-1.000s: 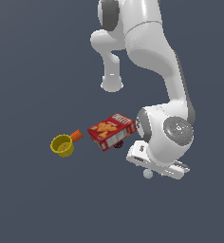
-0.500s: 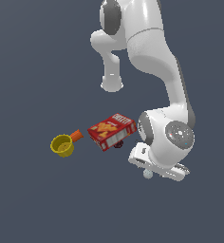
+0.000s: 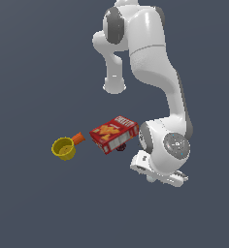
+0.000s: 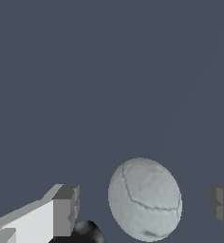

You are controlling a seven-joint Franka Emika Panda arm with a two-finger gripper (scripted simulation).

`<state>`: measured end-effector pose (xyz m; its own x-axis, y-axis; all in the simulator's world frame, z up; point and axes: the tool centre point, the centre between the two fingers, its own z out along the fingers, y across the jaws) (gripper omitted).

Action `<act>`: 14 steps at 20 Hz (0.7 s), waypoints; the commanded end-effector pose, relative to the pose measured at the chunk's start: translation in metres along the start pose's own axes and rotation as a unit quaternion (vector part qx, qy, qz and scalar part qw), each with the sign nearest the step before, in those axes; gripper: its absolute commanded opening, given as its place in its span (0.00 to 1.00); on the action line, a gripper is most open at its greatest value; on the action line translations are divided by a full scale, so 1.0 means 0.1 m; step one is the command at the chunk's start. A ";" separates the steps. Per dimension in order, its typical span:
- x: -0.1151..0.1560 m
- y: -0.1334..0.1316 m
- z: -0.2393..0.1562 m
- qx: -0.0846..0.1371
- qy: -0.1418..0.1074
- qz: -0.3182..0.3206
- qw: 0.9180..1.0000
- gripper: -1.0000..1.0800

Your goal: Pick up a designated object from a clutter of objects.

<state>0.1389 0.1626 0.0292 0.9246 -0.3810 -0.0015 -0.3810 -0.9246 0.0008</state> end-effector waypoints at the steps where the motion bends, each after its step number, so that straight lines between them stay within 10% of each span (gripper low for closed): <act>1: 0.00 0.00 0.07 0.000 0.001 0.000 1.000 0.96; 5: 0.02 -0.01 0.08 0.000 0.001 0.000 1.000 0.96; 6: 0.02 -0.01 0.08 0.000 0.001 0.000 1.000 0.00; 14: 0.02 -0.01 0.08 0.000 0.001 0.000 1.000 0.00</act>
<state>0.1405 0.1629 0.0208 0.9244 -0.3815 -0.0005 -0.3815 -0.9244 0.0002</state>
